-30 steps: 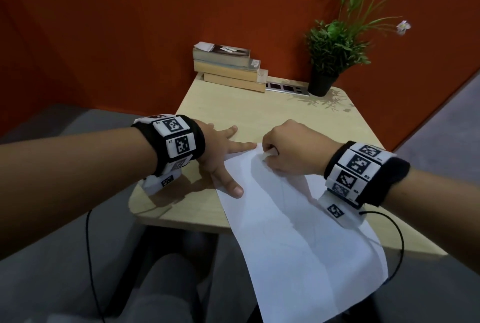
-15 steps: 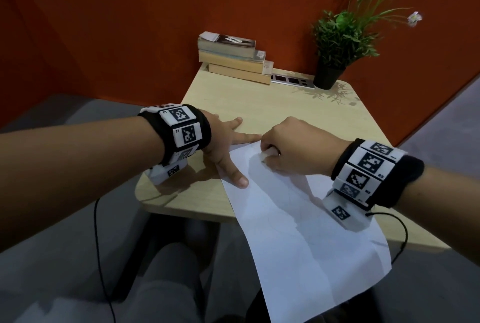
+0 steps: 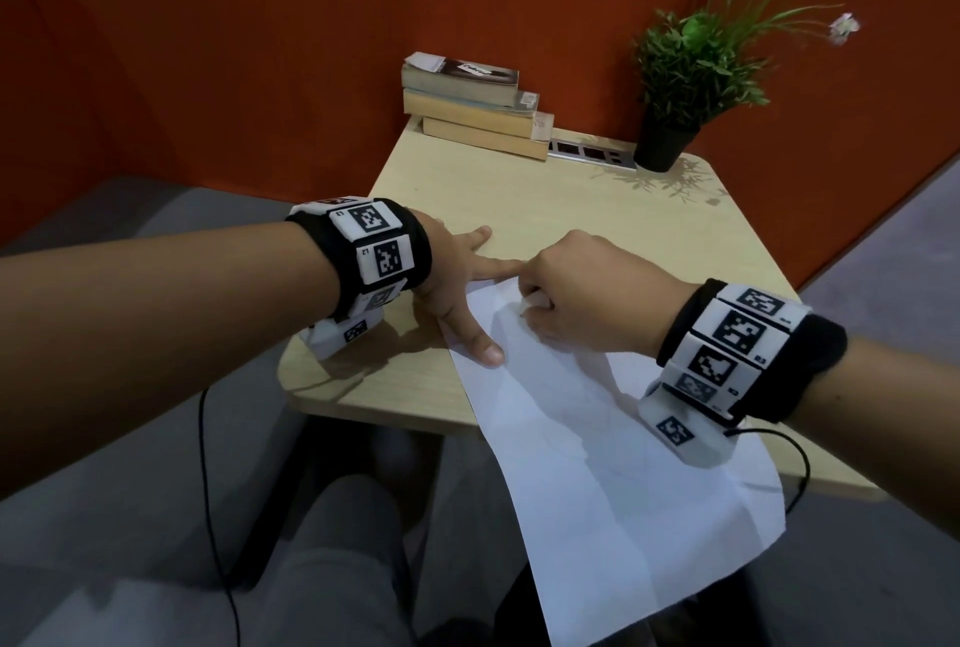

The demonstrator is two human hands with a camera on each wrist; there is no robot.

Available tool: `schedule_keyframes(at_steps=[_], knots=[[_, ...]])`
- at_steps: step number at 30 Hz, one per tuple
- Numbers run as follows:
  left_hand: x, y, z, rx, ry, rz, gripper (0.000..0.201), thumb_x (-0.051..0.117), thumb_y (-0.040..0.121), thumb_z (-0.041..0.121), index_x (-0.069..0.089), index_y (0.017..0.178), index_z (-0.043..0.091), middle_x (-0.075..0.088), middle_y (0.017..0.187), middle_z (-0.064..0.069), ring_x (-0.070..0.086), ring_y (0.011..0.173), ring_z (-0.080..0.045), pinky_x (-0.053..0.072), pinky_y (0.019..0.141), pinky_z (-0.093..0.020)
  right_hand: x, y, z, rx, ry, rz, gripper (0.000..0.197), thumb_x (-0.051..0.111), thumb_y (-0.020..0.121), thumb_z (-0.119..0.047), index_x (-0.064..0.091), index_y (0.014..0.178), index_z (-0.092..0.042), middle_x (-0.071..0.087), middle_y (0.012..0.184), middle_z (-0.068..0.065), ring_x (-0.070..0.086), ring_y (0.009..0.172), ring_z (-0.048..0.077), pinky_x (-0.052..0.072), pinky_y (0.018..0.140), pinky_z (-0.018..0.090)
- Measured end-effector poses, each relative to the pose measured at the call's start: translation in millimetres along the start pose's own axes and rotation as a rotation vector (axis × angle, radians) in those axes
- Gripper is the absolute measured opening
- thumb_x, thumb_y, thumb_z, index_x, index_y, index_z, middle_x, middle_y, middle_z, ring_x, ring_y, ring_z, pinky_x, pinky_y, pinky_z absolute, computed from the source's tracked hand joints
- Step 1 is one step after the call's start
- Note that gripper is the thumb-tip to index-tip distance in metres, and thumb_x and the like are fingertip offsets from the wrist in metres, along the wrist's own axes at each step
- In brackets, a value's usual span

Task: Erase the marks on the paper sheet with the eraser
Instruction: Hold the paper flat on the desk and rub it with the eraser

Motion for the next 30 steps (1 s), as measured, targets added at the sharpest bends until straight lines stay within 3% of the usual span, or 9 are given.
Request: schedule_keyframes(at_steps=[2,6,11,15,20,24,27,30], knots=[[-0.2,0.2,0.7,0.001,-0.003,0.004,0.128,0.060,0.056,0.098,-0.020,0.150,0.065,-0.033,0.168,0.005,0.001,0.157,-0.046,0.016,0.120,-0.064,1.4,-1.8,-6.7,-0.030,0.011,-0.018,0.029,0.060,0.091,-0.022,0.050,0.064,-0.015,0.051,0.062,0.004,0.056,0.062,0.028,0.049,0.056,0.040],[1.1,2.8,-0.9,0.005,-0.017,-0.008,0.130,0.060,0.054,0.100,-0.021,0.150,0.066,-0.034,0.168,0.005,0.000,0.157,-0.047,0.014,0.120,-0.066,-4.0,5.2,12.5,0.045,0.010,0.004,0.018,0.062,0.091,-0.026,0.066,0.078,-0.015,0.062,0.074,0.006,0.064,0.073,0.032,0.060,0.067,0.046],[1.3,2.9,0.2,-0.002,0.005,-0.009,0.134,0.057,0.046,0.102,-0.015,0.152,0.065,-0.032,0.168,0.004,0.002,0.157,-0.047,0.017,0.120,-0.066,1.9,1.0,-10.7,-0.036,0.006,0.002,0.025,0.059,0.090,-0.023,0.054,0.067,-0.015,0.052,0.064,0.003,0.057,0.063,0.028,0.055,0.060,0.043],[2.4,4.5,-1.4,0.010,-0.029,-0.020,0.130,0.061,0.053,0.100,-0.019,0.150,0.067,-0.035,0.167,0.004,-0.003,0.158,-0.045,0.011,0.120,-0.067,-4.5,6.8,5.9,0.029,0.007,0.013,0.027,0.061,0.092,-0.023,0.052,0.066,-0.019,0.054,0.067,0.003,0.060,0.067,0.031,0.058,0.063,0.044],[1.9,0.9,2.2,0.009,-0.016,-0.014,0.126,0.062,0.059,0.095,-0.015,0.154,0.063,-0.034,0.168,0.004,-0.003,0.158,-0.045,0.014,0.121,-0.065,-0.9,0.8,-15.6,-0.055,0.013,-0.014,0.029,0.060,0.092,-0.022,0.051,0.066,-0.017,0.053,0.062,0.003,0.055,0.062,0.026,0.046,0.056,0.037],[2.0,1.7,-0.1,0.006,-0.024,-0.025,0.128,0.062,0.057,0.096,-0.020,0.151,0.064,-0.035,0.167,0.004,-0.006,0.157,-0.046,0.010,0.121,-0.067,-6.9,6.2,7.9,0.049,0.000,0.001,0.023,0.062,0.090,-0.026,0.056,0.069,-0.019,0.057,0.067,0.004,0.061,0.068,0.032,0.059,0.064,0.044],[2.3,0.2,1.0,0.004,-0.017,-0.025,0.133,0.059,0.050,0.098,-0.019,0.152,0.064,-0.035,0.167,0.004,-0.005,0.157,-0.046,0.011,0.121,-0.066,-3.3,0.8,-4.0,0.004,0.006,-0.002,0.030,0.061,0.090,-0.023,0.048,0.063,-0.019,0.053,0.062,0.003,0.058,0.063,0.030,0.056,0.060,0.044],[2.0,0.9,0.7,0.006,-0.024,-0.026,0.131,0.059,0.051,0.098,-0.020,0.151,0.065,-0.035,0.167,0.004,-0.006,0.157,-0.046,0.010,0.121,-0.066,-1.4,-1.9,5.5,0.037,0.039,-0.044,0.023,0.065,0.090,-0.027,0.060,0.069,-0.020,0.059,0.066,0.003,0.061,0.068,0.028,0.055,0.061,0.041]])
Point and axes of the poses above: each hand's wrist, its own y-axis towards the middle knuckle, its own x-axis out of the palm, z = x × y, the point moved 10 cm from there along y, towards the middle knuckle
